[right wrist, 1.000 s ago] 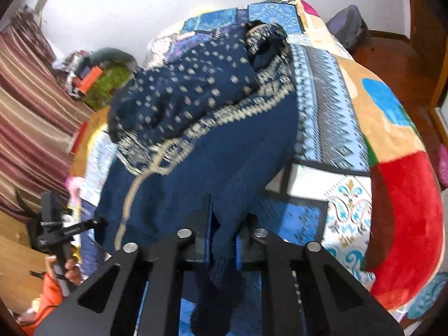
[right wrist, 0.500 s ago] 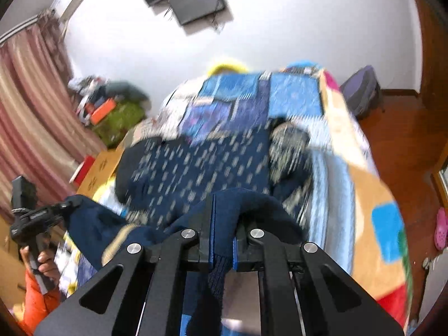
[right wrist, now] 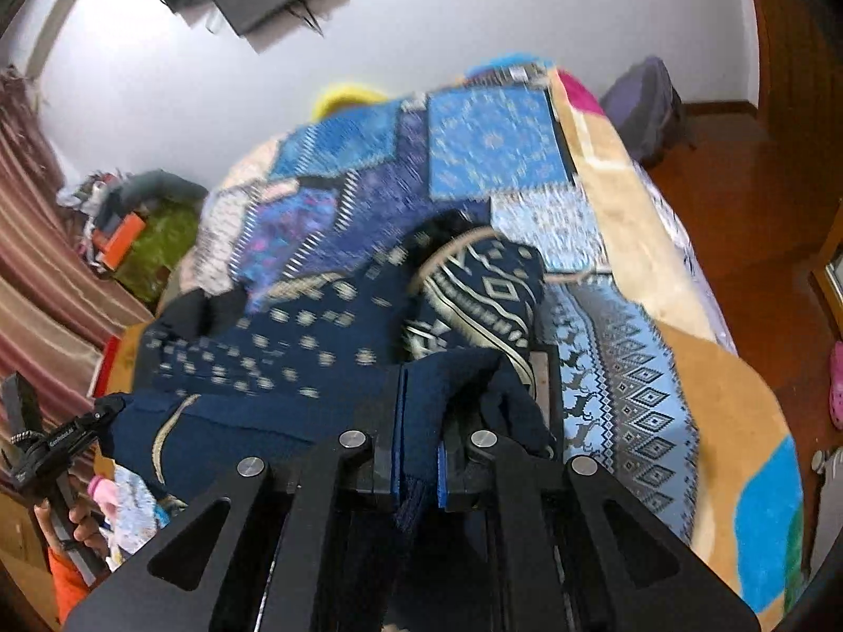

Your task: Fold large clothes

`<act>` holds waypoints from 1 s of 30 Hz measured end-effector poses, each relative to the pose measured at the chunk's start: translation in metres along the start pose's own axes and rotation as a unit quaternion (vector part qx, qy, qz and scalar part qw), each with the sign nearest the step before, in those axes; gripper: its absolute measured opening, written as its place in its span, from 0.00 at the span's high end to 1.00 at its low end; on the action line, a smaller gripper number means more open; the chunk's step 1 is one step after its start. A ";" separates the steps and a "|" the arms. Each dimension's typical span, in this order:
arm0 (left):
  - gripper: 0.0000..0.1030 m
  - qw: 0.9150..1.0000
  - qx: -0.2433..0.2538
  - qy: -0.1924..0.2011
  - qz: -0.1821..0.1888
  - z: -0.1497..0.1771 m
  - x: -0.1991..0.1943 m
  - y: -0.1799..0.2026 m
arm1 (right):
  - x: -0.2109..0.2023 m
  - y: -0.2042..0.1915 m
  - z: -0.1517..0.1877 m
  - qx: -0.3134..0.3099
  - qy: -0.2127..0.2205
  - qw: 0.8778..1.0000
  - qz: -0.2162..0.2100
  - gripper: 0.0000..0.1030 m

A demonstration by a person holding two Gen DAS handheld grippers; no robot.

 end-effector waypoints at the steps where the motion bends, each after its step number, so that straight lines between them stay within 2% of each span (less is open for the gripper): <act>1: 0.88 1.000 0.007 -0.006 -0.008 0.002 0.006 0.000 | 0.004 0.004 0.001 0.003 -0.005 1.000 -0.001 0.93; 6: 0.79 0.998 0.035 -0.021 -0.040 0.011 0.011 0.003 | 0.004 0.006 0.005 -0.004 -0.030 0.999 -0.016 0.90; 10: 0.67 0.998 0.049 -0.018 -0.045 0.012 -0.009 0.011 | -0.006 0.003 0.008 -0.024 -0.053 0.998 0.009 0.85; 11: 0.65 0.997 0.053 -0.017 -0.045 0.013 -0.016 0.014 | -0.013 0.002 0.010 -0.028 -0.051 0.998 0.018 0.81; 13: 0.56 0.997 0.063 -0.010 -0.046 0.015 -0.032 0.019 | -0.024 0.002 0.012 -0.032 -0.044 0.998 0.036 0.68; 14: 0.53 0.996 0.067 -0.005 -0.050 0.016 -0.038 0.021 | -0.033 0.001 0.015 -0.034 -0.035 0.998 0.046 0.55; 15: 0.45 0.995 0.074 0.006 -0.061 0.017 -0.047 0.023 | -0.043 -0.001 0.017 -0.040 -0.021 0.997 0.056 0.48; 18: 0.34 0.990 0.098 0.045 -0.092 0.020 -0.076 0.029 | -0.062 -0.006 0.025 -0.063 -0.001 0.995 0.074 0.47; 22: 0.20 0.988 0.117 0.057 -0.085 0.034 -0.096 0.036 | -0.074 -0.020 0.042 -0.093 -0.008 0.993 0.073 0.47; 25: 0.18 0.989 0.125 0.040 -0.074 0.051 -0.089 0.039 | -0.070 -0.027 0.058 -0.115 -0.024 0.990 0.076 0.47; 30: 0.18 0.988 0.133 -0.013 -0.073 0.084 -0.053 0.040 | -0.050 -0.034 0.080 -0.132 -0.058 0.986 0.079 0.47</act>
Point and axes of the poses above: each gripper's, at about its wrist camera, not at the fingertips, and x roughly the way its jaws point, y to its right, z to its underside, the point moved 8 cm from there along x, roughly the way its jaws point, and after that the axes turned 7 degrees about -y, right-handed, at the moved point
